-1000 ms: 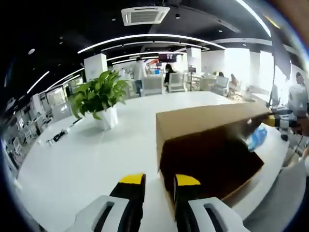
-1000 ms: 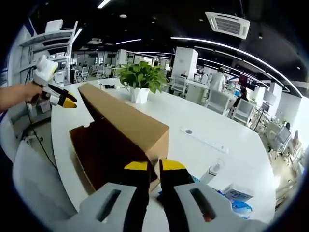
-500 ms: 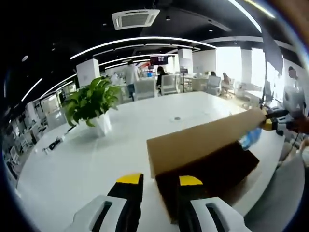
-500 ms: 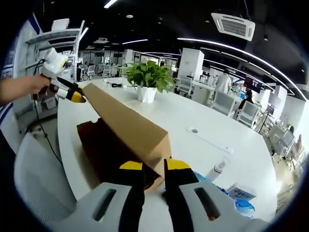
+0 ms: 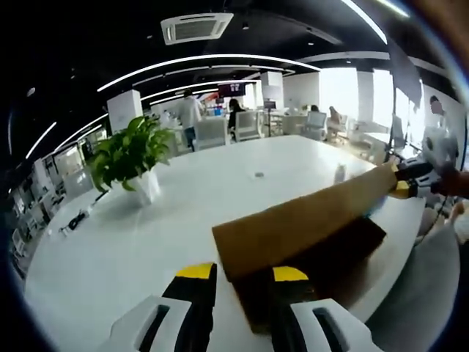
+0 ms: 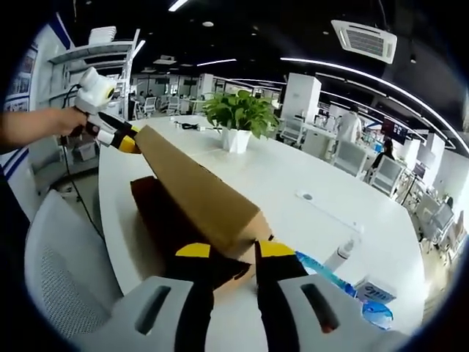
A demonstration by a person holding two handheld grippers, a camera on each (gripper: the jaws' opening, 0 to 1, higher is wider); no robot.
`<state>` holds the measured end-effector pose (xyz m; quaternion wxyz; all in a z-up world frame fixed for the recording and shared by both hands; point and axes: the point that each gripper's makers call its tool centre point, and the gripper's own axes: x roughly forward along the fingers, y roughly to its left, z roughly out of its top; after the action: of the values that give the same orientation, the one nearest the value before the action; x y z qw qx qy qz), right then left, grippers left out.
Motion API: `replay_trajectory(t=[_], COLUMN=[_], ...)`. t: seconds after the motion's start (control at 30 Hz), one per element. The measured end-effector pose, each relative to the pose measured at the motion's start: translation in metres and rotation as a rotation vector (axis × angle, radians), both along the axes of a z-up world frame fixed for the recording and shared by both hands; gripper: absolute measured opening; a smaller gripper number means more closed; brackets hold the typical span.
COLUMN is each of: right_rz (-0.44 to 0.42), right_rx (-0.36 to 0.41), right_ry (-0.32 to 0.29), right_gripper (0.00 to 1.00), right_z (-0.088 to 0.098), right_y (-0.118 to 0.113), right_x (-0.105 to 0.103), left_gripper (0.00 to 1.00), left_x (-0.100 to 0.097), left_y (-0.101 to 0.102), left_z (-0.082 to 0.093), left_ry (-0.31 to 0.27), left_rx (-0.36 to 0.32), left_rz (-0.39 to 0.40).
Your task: Operate the shoe box by opening the lid, removing the specified soft item, and placing it in the target area until the item is outside and the box remains undamaged.
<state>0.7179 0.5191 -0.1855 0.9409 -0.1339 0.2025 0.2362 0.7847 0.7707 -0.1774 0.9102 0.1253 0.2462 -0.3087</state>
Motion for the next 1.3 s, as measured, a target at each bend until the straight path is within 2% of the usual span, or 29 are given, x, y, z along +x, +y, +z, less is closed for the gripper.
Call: replay_trajectory(t=[0.43,1.03,1.3], right_rz=[0.052,0.107,0.131], right_rx=[-0.025,-0.047,-0.039], right_ry=[0.031,0.086,0.129], right_gripper=[0.24,0.30,0.32], right_z=[-0.017,-0.041,-0.050], right_y=[0.006,0.011,0.015], right_x=[-0.011,-0.021,-0.026], left_gripper=[0.29,0.33,0.34], left_x=[-0.014,-0.021,-0.025], left_y=[-0.004,0.005,0.007], left_z=[-0.011,-0.039,-0.055], left_ry=[0.019,0.065,0.096], left_rx=[0.025,0.061,0.075], left_rz=[-0.047,-0.092,-0.110])
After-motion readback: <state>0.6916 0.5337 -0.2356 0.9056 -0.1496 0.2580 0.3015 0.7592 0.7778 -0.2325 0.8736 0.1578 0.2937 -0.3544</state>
